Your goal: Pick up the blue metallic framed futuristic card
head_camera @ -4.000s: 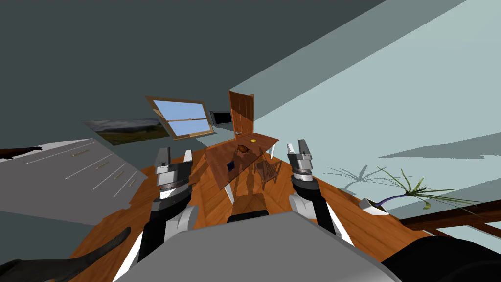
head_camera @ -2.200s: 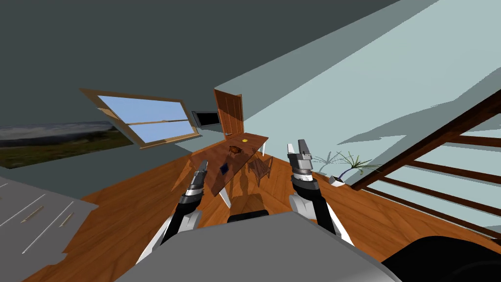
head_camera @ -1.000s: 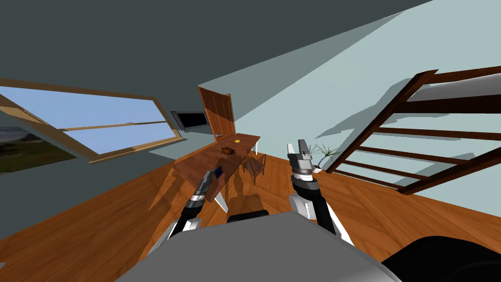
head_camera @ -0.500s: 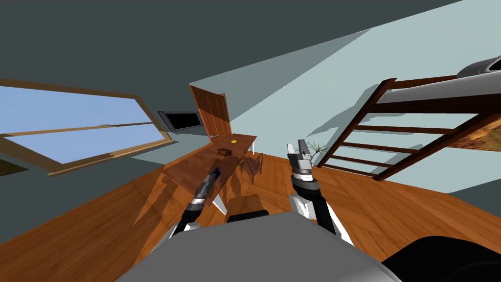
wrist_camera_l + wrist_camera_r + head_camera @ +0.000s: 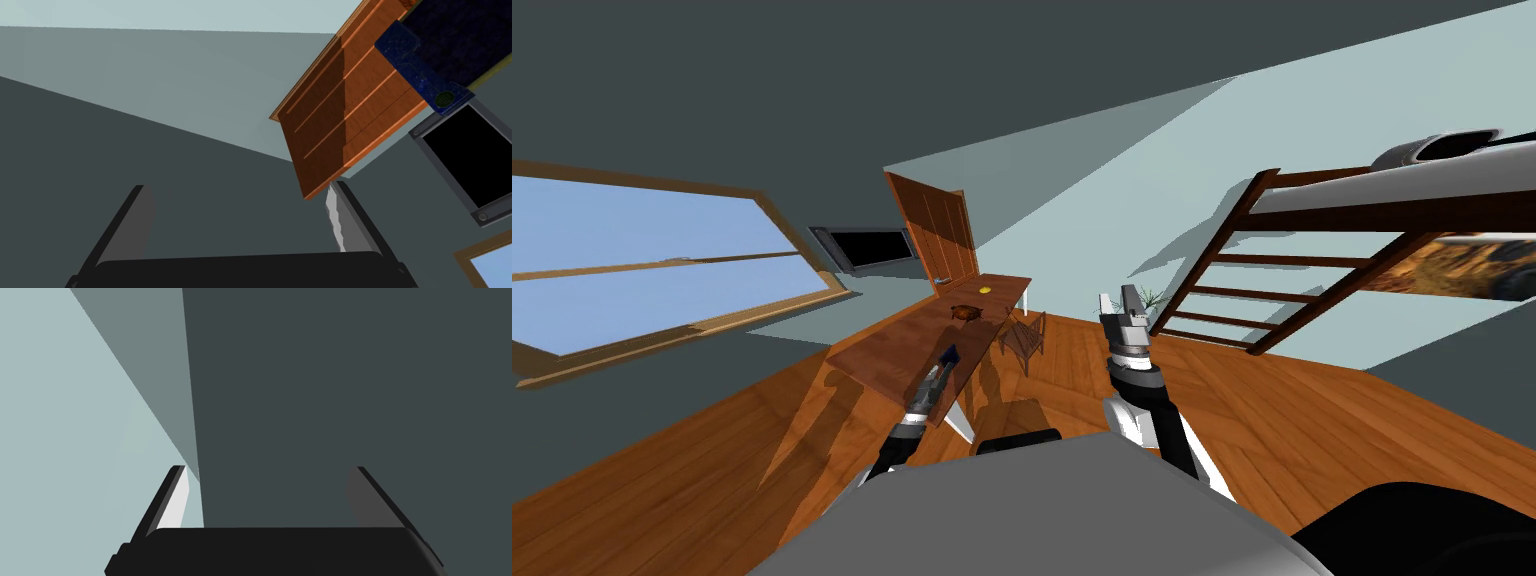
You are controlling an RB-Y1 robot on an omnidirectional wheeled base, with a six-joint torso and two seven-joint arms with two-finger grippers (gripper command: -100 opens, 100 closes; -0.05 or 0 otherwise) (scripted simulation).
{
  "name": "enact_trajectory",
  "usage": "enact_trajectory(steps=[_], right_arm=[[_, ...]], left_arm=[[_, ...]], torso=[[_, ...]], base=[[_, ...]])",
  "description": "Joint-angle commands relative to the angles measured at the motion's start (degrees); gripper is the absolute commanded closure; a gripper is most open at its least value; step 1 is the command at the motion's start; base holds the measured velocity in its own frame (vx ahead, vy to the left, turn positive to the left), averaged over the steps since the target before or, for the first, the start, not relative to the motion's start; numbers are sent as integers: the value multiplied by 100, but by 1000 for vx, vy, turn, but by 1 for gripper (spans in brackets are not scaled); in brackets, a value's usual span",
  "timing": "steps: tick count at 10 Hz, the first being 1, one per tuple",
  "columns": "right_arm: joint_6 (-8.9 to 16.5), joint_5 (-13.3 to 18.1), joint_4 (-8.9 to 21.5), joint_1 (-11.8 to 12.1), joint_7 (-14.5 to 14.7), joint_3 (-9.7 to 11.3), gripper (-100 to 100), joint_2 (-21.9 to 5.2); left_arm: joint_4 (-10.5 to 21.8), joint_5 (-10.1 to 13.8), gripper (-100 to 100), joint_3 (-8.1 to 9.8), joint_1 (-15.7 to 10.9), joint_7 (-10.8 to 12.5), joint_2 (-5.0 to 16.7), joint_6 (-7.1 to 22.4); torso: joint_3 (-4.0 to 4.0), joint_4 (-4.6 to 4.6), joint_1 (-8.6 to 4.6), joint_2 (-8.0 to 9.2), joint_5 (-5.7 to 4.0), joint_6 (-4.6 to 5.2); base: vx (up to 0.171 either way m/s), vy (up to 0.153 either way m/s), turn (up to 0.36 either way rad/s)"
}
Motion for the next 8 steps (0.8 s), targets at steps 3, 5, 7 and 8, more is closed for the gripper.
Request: enact_trajectory(steps=[3,5,7,8], right_arm=[[0,0,0,0,0,0,0,0],[0,0,0,0,0,0,0,0],[0,0,0,0,0,0,0,0],[0,0,0,0,0,0,0,0]], left_arm=[[536,145,-100,-174,-119,-355,158,-128],[826,211,-100,-256,-189,-498,225,-191],[1066,277,-100,-338,-258,-631,291,-250],[1140,277,-100,-338,-258,-631,291,-250]], torso=[[-1,0,-2,-1,-1,0],[0,0,1,-1,0,-1],[-1,0,-1,-2,0,0],[-1,0,-2,-3,-1,2]], base=[[-2,36,-131],[0,42,-90],[1,34,-115],[2,31,-70]])
